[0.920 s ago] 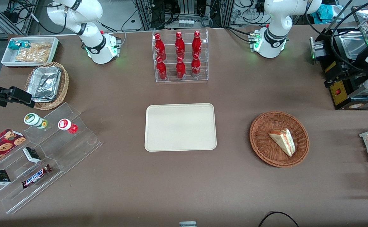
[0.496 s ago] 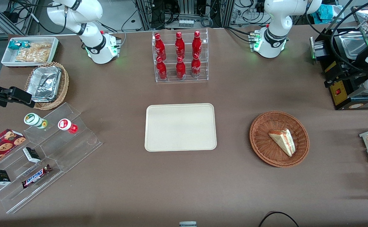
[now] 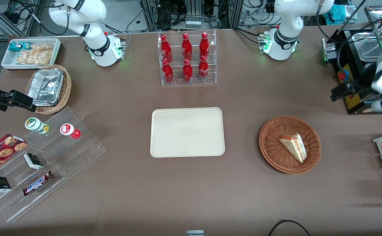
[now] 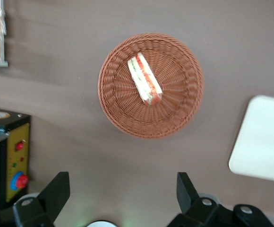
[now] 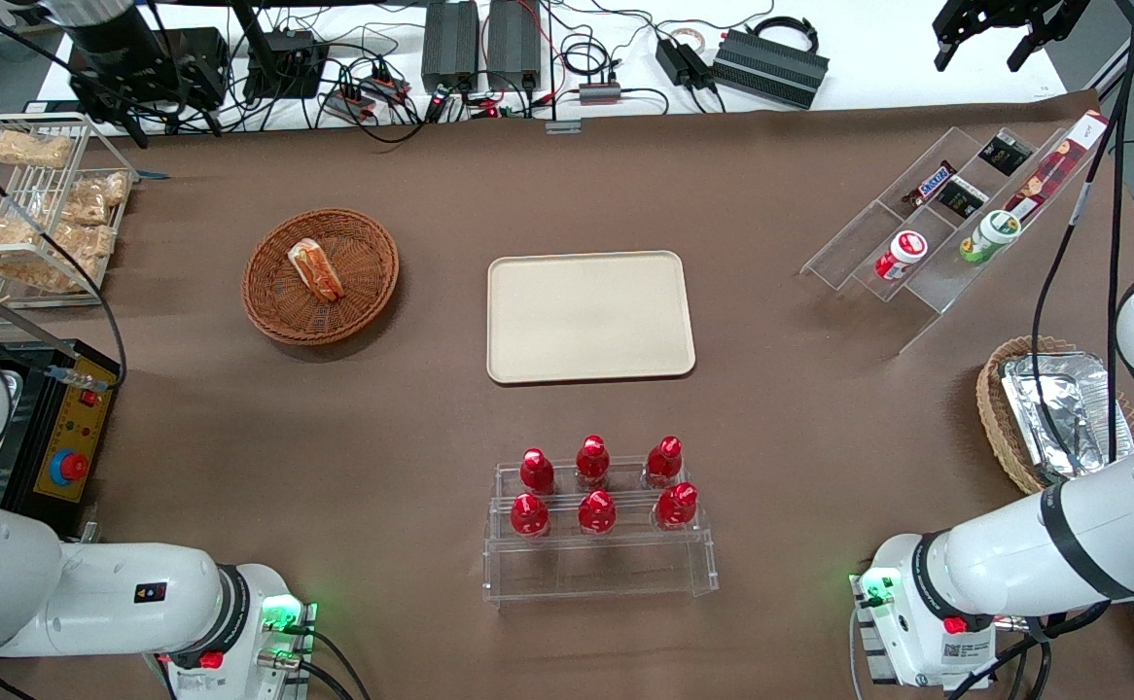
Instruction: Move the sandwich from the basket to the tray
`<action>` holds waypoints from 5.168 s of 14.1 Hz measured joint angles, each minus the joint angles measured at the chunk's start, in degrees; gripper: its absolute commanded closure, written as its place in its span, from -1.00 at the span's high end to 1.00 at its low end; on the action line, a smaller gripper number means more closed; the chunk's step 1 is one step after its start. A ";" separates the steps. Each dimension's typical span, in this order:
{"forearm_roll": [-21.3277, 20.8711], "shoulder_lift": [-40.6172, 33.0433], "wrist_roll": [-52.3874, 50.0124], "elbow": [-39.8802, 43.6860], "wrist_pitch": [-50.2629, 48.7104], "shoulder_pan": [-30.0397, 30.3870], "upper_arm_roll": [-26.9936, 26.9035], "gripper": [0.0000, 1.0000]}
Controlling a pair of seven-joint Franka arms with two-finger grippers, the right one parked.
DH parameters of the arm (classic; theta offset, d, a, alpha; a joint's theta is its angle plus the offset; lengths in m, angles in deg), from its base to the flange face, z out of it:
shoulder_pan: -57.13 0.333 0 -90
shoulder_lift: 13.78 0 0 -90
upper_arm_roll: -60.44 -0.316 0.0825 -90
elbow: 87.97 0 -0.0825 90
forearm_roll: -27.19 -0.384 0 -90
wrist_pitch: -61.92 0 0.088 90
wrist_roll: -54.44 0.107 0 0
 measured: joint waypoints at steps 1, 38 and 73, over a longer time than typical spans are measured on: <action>-0.02 2.25 -2.32 -0.61 1.78 0.00 0.01 1.00; 0.10 28.67 -35.64 6.38 20.13 -27.81 1.84 -0.40; -0.26 2.09 -3.85 -8.35 10.54 -11.48 3.71 1.00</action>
